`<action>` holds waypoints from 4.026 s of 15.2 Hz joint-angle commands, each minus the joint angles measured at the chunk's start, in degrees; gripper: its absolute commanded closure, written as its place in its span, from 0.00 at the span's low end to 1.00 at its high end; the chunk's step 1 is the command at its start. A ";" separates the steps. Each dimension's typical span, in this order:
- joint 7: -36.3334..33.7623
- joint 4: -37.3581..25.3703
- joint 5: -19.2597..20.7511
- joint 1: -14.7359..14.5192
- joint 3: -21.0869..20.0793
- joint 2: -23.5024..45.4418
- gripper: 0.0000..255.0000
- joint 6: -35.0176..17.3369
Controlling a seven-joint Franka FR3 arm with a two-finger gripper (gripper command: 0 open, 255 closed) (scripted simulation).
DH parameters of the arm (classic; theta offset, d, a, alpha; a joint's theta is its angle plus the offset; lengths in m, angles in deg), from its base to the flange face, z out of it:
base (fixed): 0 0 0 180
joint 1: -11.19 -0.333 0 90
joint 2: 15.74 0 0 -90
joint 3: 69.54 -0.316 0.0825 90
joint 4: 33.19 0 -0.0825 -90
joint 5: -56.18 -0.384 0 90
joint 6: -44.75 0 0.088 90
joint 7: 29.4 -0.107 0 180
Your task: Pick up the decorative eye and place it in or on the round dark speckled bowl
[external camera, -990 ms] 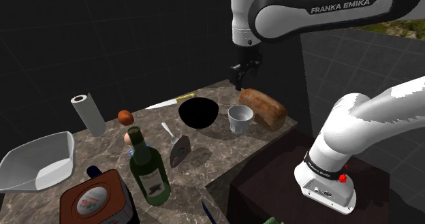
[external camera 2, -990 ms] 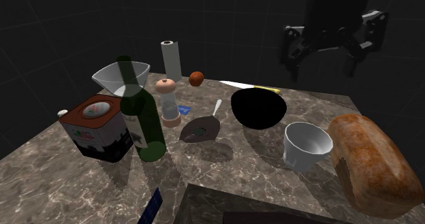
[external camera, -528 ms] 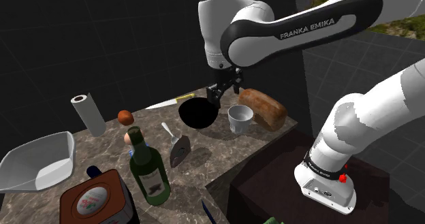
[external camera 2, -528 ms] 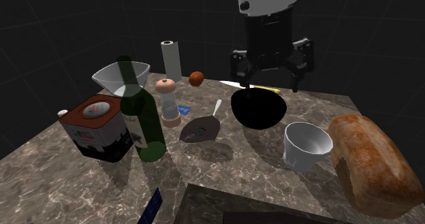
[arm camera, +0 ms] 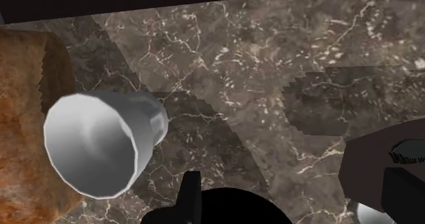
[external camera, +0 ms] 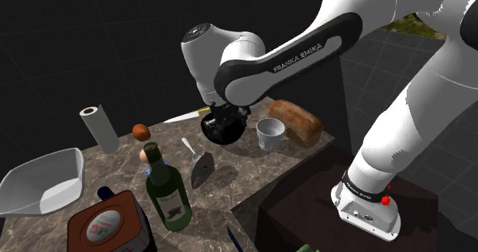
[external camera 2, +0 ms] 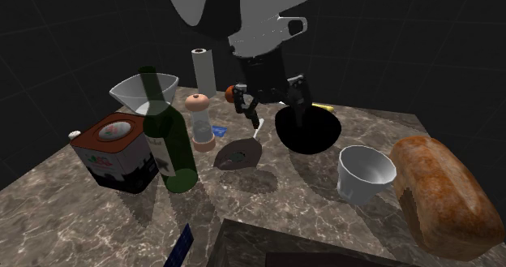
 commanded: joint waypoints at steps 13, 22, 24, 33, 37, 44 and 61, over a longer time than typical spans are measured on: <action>-31.50 -29.85 22.71 -13.56 1.18 41.64 0.00 5.94; -32.56 -25.63 24.26 -12.74 2.24 42.74 0.00 0.96; -32.56 -25.63 24.26 -12.74 2.25 42.74 0.00 0.96; -32.56 -25.64 24.26 -12.75 2.25 42.75 1.00 0.97; -32.57 -25.60 24.26 -12.73 2.24 42.72 1.00 0.95; -31.38 -26.33 22.77 -12.15 1.30 40.47 1.00 3.43; -27.50 -31.26 18.51 -11.03 -1.01 34.29 1.00 12.84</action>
